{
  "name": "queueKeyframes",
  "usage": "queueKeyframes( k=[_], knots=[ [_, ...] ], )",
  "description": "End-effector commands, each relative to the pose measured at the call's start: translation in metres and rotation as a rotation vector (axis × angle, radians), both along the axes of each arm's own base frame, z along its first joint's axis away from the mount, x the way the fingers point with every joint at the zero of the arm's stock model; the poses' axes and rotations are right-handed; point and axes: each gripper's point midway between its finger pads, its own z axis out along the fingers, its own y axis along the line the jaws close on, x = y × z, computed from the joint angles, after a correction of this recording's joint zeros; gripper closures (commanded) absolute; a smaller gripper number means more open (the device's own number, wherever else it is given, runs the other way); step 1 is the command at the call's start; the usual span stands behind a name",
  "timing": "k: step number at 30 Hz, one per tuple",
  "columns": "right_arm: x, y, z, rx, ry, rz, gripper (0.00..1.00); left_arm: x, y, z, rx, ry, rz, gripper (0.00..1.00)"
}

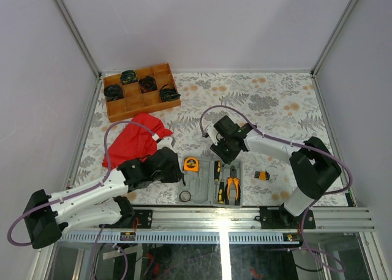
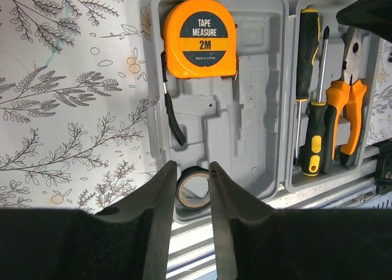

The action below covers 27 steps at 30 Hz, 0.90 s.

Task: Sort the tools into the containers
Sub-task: Adjust the storage box at the center of the board.

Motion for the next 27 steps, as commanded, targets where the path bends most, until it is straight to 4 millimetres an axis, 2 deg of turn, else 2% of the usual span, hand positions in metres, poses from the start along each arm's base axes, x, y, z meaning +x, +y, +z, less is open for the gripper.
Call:
queueKeyframes(
  k=[1, 5, 10, 16, 23, 27],
  knots=[
    [0.015, 0.003, -0.004, -0.036, -0.017, 0.037, 0.60, 0.008, -0.010, 0.017, -0.046, -0.038, -0.012, 0.73],
    [0.017, 0.006, -0.013, -0.049, 0.009, 0.055, 0.61, 0.007, -0.008, 0.017, -0.044, -0.039, -0.009, 0.73],
    [0.010, 0.009, -0.020, -0.032, 0.058, 0.033, 0.75, 0.007, -0.006, 0.017, -0.044, -0.045, -0.001, 0.73],
    [0.005, 0.001, -0.019, -0.031, 0.064, -0.107, 0.84, 0.012, -0.006, 0.019, -0.014, -0.058, -0.005, 0.73],
    [-0.003, -0.008, -0.014, -0.022, 0.074, -0.286, 0.88, 0.018, -0.012, 0.025, -0.006, -0.089, -0.033, 0.71],
    [-0.012, -0.019, -0.022, -0.048, 0.090, -0.414, 0.88, 0.022, -0.020, 0.028, 0.003, -0.098, -0.075, 0.70]
  ],
)
